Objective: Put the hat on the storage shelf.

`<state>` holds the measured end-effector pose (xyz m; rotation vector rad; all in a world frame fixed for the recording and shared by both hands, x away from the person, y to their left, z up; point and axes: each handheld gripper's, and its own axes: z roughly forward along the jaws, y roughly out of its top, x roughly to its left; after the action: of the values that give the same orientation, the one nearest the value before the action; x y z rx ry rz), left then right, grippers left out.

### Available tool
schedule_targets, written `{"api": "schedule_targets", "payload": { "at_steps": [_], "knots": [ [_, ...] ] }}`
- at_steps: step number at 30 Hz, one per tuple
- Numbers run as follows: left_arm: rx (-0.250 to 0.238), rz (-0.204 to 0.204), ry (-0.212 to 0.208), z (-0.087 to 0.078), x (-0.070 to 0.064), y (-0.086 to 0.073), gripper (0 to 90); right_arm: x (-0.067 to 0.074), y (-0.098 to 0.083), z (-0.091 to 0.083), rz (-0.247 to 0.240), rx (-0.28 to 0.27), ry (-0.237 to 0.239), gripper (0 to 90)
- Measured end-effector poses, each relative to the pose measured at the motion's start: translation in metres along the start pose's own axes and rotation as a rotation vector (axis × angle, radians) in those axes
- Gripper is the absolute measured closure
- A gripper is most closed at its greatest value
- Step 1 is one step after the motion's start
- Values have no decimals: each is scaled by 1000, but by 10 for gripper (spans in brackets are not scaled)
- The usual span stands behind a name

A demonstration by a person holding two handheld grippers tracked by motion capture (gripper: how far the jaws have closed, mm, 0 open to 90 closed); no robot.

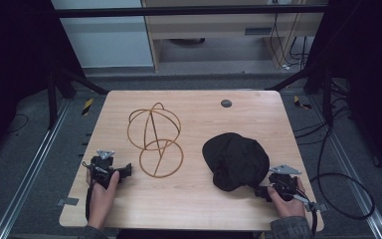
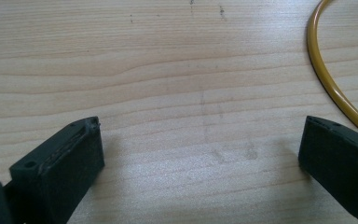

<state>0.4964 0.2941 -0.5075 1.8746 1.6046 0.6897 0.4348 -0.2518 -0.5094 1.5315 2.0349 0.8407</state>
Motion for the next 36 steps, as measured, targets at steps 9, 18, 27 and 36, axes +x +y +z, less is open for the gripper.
{"api": "schedule_targets", "payload": {
  "at_steps": [9, 18, 27, 36],
  "knots": [
    [-3, 10, -14, 1, 1, 1, 0, 13, 7, -22, -102, 92, 12, 61],
    [-3, 6, -9, 1, 0, 1, 0, 1, 11, -46, -105, 86, 35, 94],
    [-1, 4, -8, 1, -1, 0, 0, 9, 33, -65, -151, 77, 55, 91],
    [-1, 5, -5, 0, -1, 0, 0, 20, 75, -83, -161, 52, 118, 71]
  ]
}}
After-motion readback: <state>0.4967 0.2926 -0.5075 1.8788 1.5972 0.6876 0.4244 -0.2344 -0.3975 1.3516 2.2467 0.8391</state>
